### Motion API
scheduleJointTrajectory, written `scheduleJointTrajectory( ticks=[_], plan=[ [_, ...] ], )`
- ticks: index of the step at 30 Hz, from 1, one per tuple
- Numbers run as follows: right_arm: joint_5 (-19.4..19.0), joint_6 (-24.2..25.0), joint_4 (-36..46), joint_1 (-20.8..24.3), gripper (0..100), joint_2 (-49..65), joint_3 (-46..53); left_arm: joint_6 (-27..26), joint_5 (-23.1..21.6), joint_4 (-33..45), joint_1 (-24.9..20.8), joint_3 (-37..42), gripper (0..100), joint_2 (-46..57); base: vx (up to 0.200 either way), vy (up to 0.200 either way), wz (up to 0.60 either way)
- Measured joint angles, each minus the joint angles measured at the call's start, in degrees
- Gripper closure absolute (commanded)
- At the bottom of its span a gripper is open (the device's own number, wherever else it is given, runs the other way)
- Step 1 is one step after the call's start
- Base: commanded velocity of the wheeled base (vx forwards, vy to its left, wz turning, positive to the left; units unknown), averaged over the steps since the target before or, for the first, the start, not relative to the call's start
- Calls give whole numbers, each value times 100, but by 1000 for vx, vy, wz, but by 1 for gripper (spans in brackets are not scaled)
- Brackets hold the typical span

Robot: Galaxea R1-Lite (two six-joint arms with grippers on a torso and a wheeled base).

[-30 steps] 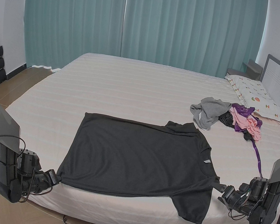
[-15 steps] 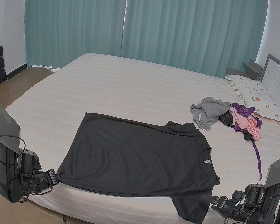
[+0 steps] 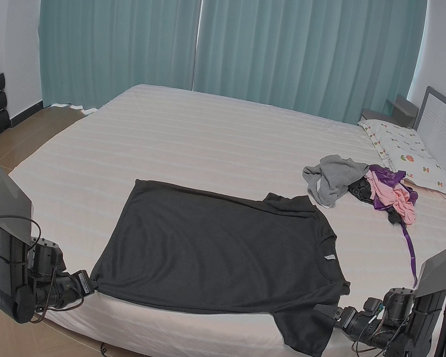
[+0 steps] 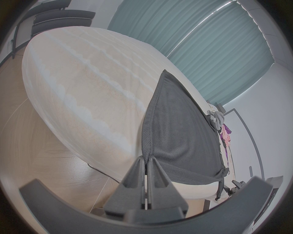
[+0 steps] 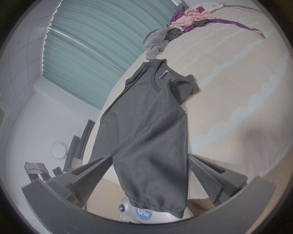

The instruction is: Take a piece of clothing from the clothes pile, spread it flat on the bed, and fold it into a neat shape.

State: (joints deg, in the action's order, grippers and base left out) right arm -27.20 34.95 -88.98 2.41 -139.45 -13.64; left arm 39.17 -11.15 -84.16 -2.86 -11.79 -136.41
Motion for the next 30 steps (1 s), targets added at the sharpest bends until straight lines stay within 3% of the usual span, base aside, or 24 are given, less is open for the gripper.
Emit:
scheduleJointTrajectory(
  ticks=[4, 5, 23, 26, 30],
  plan=[
    [76, -11, 0, 4, 0, -72, -112, 0, 0, 0, -2, 0, 100, 0, 0, 0, 0],
    [108, -13, -2, 4, 100, -90, -123, 0, 0, 0, -2, 0, 100, 0, 0, 0, 0],
    [73, -9, 0, -257, 100, 76, 351, 51, -6, -6, 30, 46, 100, 11, 0, 0, 0],
    [-132, -27, 0, -378, 100, 185, 551, 49, -9, -11, 50, 55, 100, 13, 0, 0, 0],
    [-816, -101, 0, -591, 100, 364, 885, 44, -6, -13, 69, 88, 100, 13, 0, 0, 0]
  ],
)
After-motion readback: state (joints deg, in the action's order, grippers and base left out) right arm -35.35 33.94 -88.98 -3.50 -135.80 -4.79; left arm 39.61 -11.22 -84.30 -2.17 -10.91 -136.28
